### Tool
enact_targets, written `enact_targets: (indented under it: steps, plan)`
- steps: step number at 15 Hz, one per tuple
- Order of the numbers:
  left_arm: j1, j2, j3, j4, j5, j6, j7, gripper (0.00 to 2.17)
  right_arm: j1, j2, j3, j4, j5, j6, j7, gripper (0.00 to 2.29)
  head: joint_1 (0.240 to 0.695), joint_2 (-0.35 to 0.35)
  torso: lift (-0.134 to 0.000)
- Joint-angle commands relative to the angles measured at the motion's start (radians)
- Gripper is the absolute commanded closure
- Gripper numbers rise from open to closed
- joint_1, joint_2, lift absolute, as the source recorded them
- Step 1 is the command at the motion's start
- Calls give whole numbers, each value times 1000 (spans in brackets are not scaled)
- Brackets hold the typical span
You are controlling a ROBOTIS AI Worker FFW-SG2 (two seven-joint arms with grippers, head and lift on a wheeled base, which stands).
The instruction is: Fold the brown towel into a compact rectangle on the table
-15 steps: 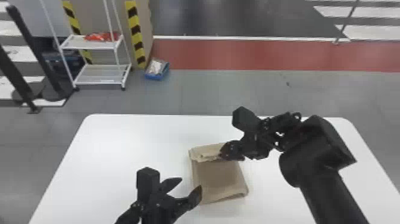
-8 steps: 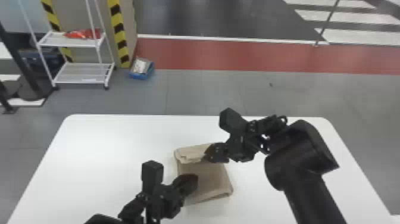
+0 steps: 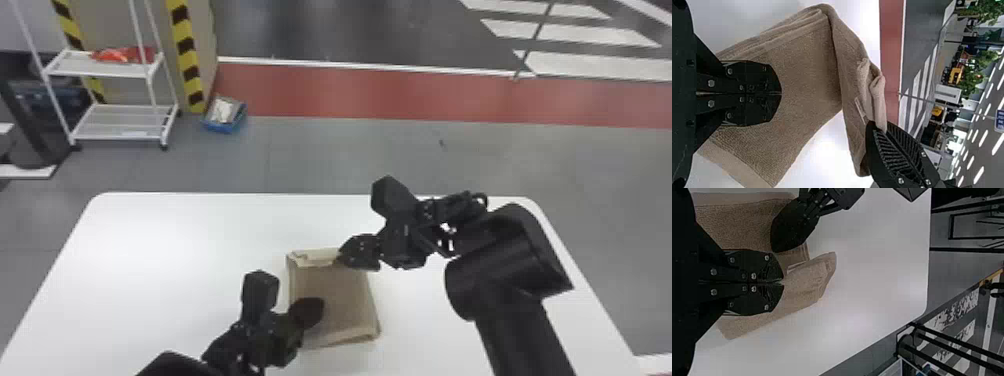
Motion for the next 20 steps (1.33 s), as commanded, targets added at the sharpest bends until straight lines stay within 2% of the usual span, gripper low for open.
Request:
enact_targets:
  steps: [1,7,9,15,20]
  plan:
    - [-5,-17,-7,10,-46,6,15,1794,2,-3,-11,-1,-3,-11,3,1328,695,-131,0]
    - [-69,-60,-33,135,-84,-4,50,1794,20,-10,-28,-47,-74,-11,3,1328,695,-149,0]
    - [-78,-66,-33,141,-90,-4,56,1794,19,-13,-22,-44,-72,-23,3,1328,695,-152,0]
    - [-89,-68,-27,145,-102,0,62,1794,-24,-18,55,129,-16,-69,3,1328,695,-142,0]
    - [-91,-68,-17,152,-102,-4,62,1794,-36,-20,90,203,8,-88,3,1328,695,-122,0]
